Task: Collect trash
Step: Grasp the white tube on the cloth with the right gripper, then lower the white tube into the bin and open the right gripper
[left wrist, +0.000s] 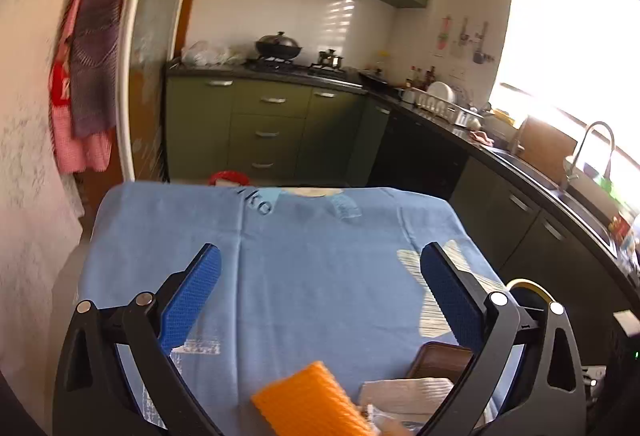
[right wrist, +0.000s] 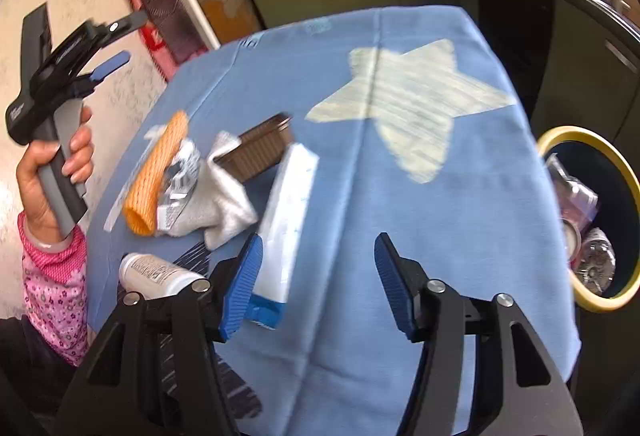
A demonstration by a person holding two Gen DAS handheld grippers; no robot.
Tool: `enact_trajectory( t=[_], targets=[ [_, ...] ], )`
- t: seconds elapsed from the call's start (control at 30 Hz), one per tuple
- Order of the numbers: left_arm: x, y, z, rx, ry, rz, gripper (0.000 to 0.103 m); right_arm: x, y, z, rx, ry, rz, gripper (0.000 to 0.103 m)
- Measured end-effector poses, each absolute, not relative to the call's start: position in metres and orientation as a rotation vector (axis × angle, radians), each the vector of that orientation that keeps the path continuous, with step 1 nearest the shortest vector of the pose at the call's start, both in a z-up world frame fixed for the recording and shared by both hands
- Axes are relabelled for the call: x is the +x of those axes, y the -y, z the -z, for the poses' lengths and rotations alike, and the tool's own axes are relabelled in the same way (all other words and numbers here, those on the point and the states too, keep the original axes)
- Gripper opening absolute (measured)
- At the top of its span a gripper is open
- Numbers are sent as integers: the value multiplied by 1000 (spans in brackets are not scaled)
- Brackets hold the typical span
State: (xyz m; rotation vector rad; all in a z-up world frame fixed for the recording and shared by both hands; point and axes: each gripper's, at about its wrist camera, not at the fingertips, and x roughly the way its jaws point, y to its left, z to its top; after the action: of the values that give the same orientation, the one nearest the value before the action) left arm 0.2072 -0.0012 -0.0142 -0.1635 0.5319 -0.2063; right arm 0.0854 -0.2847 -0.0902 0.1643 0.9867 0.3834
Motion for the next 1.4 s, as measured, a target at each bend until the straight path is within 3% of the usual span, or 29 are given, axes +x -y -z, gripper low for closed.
enact_trajectory(
  t=[0.2, 0.37, 0.67, 1.1, 1.4],
  targets=[
    [213, -18, 35, -225, -575, 206, 98, 85, 255, 99, 115, -1033, -382, 54],
    [205, -12, 36, -216, -565, 226, 98, 84, 239, 106, 55, -1054, -371, 40],
    [203, -3, 33, -207, -564, 240, 98, 75, 247, 102, 37, -1037, -335, 26],
    [201, 7, 33, -186, -570, 246, 98, 86, 389, 70, 196, -911, 35, 27],
    [201, 11, 33, -179, -577, 252, 98, 111, 496, 106, 292, -977, 285, 27]
  ],
)
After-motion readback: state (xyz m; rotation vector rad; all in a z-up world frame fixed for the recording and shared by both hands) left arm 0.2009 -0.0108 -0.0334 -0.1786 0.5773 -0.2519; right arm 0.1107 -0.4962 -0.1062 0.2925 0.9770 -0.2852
